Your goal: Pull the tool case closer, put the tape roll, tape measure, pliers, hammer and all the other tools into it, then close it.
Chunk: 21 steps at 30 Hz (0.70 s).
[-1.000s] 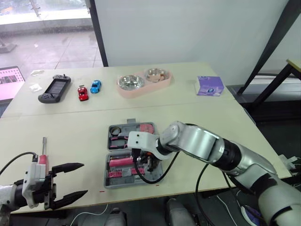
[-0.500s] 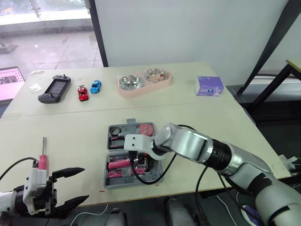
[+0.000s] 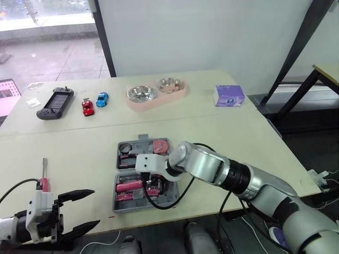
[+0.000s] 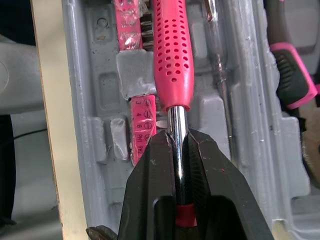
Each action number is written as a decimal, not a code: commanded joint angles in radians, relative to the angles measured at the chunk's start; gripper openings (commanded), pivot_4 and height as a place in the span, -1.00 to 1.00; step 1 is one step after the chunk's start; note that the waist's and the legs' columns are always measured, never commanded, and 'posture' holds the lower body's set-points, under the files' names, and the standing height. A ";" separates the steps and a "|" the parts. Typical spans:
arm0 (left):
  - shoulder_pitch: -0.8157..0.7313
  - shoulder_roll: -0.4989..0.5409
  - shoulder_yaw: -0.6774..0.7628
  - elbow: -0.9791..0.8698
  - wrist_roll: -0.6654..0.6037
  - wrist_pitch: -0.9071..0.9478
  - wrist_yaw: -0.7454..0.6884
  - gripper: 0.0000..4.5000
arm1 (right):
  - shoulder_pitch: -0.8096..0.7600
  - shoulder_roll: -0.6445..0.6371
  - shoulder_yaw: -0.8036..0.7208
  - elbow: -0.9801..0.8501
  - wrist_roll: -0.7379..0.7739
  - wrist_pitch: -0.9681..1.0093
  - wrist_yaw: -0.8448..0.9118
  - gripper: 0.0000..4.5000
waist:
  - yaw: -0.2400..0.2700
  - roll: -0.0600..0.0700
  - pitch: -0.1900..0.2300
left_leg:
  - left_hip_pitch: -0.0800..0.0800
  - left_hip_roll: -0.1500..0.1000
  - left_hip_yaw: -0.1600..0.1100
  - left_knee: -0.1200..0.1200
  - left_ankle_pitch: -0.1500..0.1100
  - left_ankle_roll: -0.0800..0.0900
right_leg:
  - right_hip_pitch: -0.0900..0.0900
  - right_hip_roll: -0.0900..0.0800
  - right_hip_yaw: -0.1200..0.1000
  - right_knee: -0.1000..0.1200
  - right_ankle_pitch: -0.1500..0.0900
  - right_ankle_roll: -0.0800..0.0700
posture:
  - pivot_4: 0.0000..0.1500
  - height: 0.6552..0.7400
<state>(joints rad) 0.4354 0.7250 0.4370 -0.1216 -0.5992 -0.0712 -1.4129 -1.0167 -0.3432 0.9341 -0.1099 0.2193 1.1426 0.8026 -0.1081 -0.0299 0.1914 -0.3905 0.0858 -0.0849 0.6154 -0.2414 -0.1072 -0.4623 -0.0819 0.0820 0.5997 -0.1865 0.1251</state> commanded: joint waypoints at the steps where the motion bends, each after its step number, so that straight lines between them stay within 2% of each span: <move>1: 0.006 0.003 0.019 -0.018 -0.006 -0.011 0.006 1.00 | 0.007 0.007 0.004 0.003 -0.024 -0.015 0.009 -0.98 | 0.000 0.000 0.000 | 0.000 0.000 0.000 0.000 0.000 0.000 | 0.000 0.000 0.000 0.000 0.000 0.000 | 1.00 0.97; 9: 0.010 0.004 0.020 -0.018 -0.007 -0.008 0.008 1.00 | 0.055 0.026 -0.014 0.061 -0.066 -0.068 0.002 -0.98 | 0.000 0.000 0.000 | 0.000 0.000 0.000 0.000 0.000 0.000 | 0.000 0.000 0.000 0.000 0.000 0.000 | 1.00 0.97; 10: 0.010 0.004 0.020 -0.019 -0.008 -0.005 0.010 1.00 | 0.061 0.030 -0.022 0.062 -0.067 -0.067 0.001 -0.57 | 0.000 0.000 0.000 | 0.000 0.000 0.000 0.000 0.000 0.000 | 0.000 0.000 0.000 0.000 0.000 0.000 | 1.00 0.97; 13: 0.009 0.005 0.019 -0.023 -0.012 0.002 0.014 1.00 | 0.071 0.035 -0.032 0.063 -0.079 -0.079 0.006 0.02 | -0.001 -0.002 -0.001 | 0.000 0.000 0.000 0.000 0.000 0.000 | 0.000 0.000 0.000 0.000 0.000 0.000 | 1.00 0.97; 21: 0.003 0.006 0.008 -0.038 -0.013 0.015 0.030 1.00 | 0.082 0.060 -0.111 0.023 -0.073 -0.084 0.007 0.02 | 0.004 -0.002 -0.001 | 0.000 0.000 0.000 0.000 0.000 0.000 | 0.000 0.000 0.000 0.000 0.000 0.000 | 1.00 0.97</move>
<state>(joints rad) 0.4361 0.7253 0.4372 -0.1319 -0.5999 -0.0559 -1.3889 -0.9302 -0.2916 0.8655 -0.0430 0.1430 1.0648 0.8095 -0.1037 -0.0316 0.1901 -0.3909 0.0858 -0.0852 0.6150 -0.2415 -0.1073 -0.4622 -0.0819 0.0820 0.5993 -0.1865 0.1250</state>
